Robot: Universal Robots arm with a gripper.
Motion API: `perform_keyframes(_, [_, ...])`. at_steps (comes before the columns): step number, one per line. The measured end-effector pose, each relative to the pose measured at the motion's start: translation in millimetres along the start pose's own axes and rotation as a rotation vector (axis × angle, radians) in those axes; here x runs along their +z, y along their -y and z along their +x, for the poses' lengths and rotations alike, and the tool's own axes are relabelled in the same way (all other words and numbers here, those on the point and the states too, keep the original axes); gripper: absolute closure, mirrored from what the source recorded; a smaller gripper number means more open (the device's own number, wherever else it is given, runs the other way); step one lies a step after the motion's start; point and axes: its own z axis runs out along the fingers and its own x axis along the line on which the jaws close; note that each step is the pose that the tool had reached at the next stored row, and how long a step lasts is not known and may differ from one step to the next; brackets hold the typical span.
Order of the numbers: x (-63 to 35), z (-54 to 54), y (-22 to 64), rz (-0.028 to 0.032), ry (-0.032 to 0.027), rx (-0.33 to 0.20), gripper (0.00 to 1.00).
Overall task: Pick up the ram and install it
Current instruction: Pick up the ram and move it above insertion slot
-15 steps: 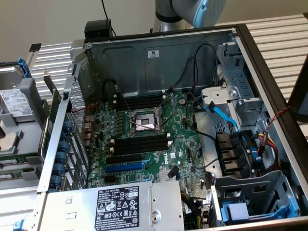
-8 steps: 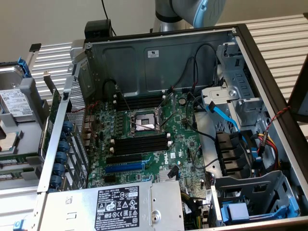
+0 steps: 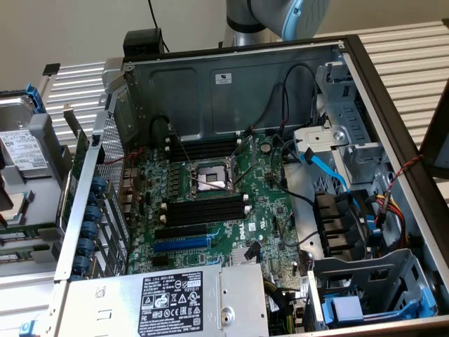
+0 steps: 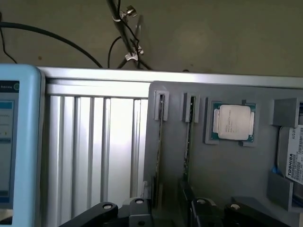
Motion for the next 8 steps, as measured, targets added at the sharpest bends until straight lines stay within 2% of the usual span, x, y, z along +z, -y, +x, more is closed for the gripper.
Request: perform_keyframes(8, [14.1, 3.9, -0.3, 0.0010, -0.0001, 0.000, 0.64])
